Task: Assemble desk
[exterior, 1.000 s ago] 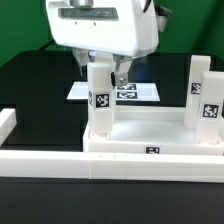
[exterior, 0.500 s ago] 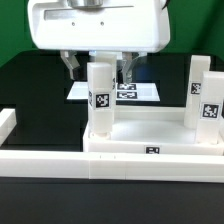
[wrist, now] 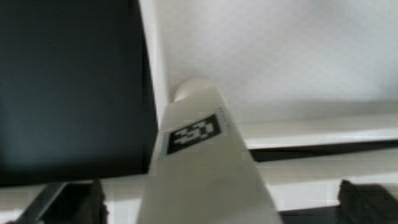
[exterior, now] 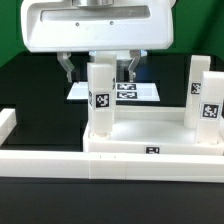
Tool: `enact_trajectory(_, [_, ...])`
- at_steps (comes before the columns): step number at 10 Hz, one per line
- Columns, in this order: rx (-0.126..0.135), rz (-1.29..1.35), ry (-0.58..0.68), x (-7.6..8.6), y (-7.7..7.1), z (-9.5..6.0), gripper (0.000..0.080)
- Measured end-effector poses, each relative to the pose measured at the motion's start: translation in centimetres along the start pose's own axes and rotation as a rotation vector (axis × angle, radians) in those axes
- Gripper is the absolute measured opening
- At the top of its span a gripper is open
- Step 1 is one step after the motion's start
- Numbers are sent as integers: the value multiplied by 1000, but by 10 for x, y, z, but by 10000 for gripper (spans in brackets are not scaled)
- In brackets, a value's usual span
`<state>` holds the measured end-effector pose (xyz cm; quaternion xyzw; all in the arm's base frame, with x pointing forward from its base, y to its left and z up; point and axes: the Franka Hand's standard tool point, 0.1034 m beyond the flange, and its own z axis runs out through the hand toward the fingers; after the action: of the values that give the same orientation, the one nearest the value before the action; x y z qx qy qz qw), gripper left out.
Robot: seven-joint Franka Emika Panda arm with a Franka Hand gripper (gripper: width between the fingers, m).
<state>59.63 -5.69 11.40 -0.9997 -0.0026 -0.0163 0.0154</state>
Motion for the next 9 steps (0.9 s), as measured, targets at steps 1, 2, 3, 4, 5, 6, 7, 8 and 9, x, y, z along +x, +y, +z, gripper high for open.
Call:
enact_trajectory(1, [-26,-102,1,2,-2,-1,648])
enact_trajectory(2, [-34,-183,-2,2,-3,0,648])
enact_trajectory(3, [-34,-268,-6,1,2,0,648])
enact_trajectory(4, [-31,-260,-7,0,4,1,648])
enact_trajectory(5, [-31,-262,-7,0,3,1,522])
enact_trajectory(6, [-31,-262,-7,0,3,1,522])
enact_trajectory(7, [-31,-262,-8,0,3,1,384])
enact_trajectory(8, [-31,-259,-8,0,3,1,288])
enact_trajectory(9, [-31,-247,-8,0,3,1,288])
